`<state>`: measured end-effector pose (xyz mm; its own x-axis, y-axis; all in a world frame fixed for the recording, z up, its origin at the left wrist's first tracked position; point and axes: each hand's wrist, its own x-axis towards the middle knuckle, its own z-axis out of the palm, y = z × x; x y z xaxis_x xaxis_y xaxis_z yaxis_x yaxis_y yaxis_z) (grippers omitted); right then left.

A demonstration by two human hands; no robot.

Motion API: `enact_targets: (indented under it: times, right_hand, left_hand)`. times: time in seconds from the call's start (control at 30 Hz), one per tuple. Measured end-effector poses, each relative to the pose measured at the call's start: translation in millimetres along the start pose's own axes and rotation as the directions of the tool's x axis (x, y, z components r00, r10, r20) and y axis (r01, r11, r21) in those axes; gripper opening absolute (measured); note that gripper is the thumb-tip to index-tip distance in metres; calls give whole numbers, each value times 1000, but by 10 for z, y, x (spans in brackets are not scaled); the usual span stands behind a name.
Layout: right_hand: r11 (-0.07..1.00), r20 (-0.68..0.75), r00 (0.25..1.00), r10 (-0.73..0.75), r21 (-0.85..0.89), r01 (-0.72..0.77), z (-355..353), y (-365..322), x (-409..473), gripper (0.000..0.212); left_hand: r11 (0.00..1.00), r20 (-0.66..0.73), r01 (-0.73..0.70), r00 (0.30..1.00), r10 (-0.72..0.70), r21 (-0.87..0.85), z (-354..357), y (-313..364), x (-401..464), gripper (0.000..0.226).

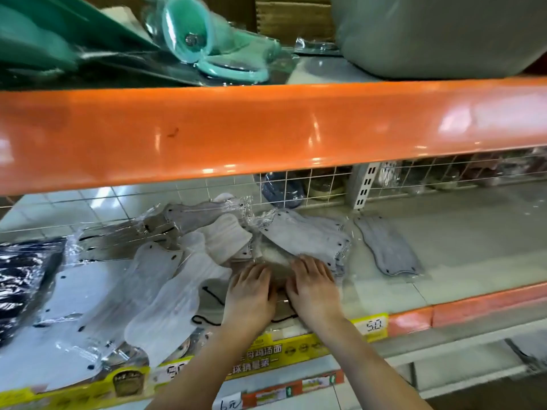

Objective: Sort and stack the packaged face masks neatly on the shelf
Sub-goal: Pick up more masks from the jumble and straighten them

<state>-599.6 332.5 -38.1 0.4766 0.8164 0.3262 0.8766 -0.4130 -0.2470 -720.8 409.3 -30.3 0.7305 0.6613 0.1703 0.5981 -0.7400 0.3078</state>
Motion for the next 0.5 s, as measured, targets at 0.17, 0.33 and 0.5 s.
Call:
enact_targets:
  times: [0.17, 0.33, 0.5]
  right_hand:
    - [998, -111, 993, -35, 44, 40, -41, 193, 74, 15]
    - [998, -72, 996, 55, 21, -53, 18, 372, 141, 39]
    - [986, 196, 966, 168, -34, -165, 33, 394, 162, 74]
  left_hand:
    - [999, 37, -23, 999, 24, -32, 112, 52, 55, 37]
    - [999, 13, -36, 999, 37, -37, 139, 8, 11, 35]
    - [999, -12, -52, 999, 52, -7, 162, -16, 17, 35]
